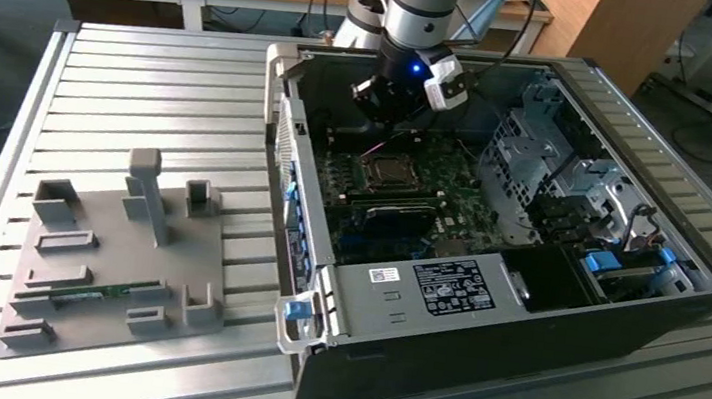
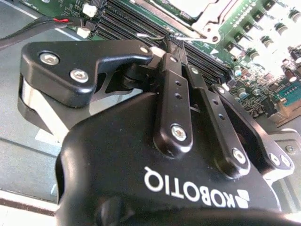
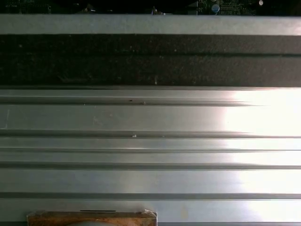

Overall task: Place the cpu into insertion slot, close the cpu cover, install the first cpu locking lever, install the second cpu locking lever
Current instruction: 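Install the first cpu locking lever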

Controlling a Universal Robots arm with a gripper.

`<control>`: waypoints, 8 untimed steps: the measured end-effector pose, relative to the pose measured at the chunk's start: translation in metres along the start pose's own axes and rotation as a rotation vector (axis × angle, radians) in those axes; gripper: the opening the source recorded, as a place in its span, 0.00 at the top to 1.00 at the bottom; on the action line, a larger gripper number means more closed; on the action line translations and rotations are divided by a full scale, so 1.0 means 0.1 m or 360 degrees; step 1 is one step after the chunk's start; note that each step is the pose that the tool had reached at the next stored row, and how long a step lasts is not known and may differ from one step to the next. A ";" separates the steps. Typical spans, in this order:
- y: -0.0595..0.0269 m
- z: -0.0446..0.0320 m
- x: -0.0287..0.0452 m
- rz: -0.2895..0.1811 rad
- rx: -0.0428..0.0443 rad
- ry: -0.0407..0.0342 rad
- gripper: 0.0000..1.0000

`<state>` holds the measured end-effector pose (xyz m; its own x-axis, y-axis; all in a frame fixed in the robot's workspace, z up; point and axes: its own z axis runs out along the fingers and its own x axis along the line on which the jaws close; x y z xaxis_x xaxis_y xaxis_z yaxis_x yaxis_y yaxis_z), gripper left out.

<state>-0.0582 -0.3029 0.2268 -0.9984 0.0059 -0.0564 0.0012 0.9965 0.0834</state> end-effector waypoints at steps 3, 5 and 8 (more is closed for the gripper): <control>0.000 0.008 -0.007 0.0000 0.0000 0.0000 0.89; -0.001 0.017 -0.016 0.0000 0.0000 0.0000 0.89; -0.002 0.028 -0.037 0.0000 0.0000 0.0000 0.89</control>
<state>-0.0544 -0.3029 0.2242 -0.9984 0.0060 -0.0563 0.0013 0.9965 0.0834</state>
